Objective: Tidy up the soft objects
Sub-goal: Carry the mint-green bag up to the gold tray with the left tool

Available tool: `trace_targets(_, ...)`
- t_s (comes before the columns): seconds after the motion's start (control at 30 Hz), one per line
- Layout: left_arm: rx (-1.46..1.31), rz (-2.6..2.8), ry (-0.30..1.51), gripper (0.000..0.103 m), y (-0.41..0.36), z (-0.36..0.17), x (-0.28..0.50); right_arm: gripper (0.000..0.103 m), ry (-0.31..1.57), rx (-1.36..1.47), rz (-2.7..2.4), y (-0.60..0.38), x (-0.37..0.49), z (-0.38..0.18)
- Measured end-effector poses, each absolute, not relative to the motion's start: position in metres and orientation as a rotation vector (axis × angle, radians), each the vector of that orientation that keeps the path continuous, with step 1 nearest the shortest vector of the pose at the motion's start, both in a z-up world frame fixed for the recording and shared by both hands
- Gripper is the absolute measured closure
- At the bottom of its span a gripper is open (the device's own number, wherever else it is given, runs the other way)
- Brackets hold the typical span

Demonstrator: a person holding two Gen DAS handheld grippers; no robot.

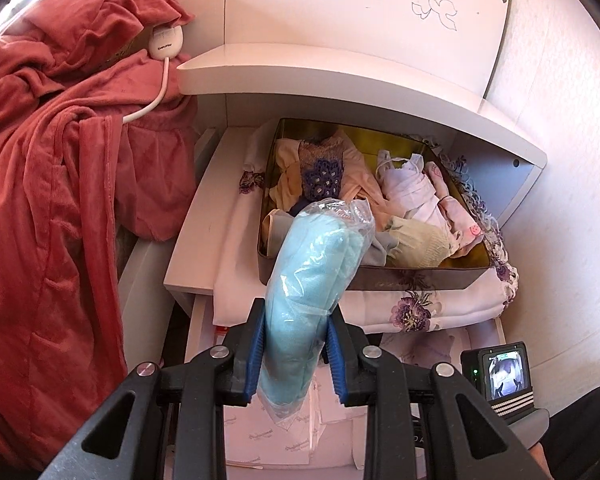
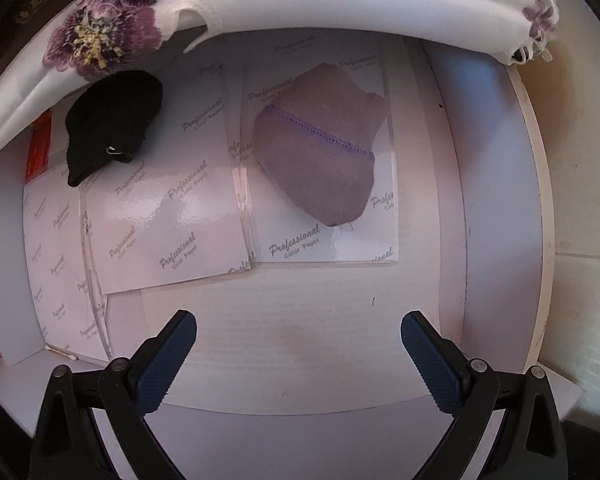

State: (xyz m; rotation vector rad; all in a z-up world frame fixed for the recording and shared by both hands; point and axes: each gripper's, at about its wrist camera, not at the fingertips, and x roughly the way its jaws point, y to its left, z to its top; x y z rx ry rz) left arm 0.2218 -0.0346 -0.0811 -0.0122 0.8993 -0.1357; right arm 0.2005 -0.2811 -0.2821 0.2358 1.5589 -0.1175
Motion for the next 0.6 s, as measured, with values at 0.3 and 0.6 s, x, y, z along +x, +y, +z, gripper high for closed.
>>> trace_targets(0.3, 0.02, -0.131, 0.896, 0.076, -0.043, -0.076, 0.223, 0.0, 1.567, 0.255, -0.1, -0.286, 0.203, -0.29)
trace_targets(0.6, -0.08, -0.156, 0.92, 0.076, -0.035, -0.067, 0.244, 0.0, 1.57, 0.284, -0.087, -0.285, 0.204, -0.29)
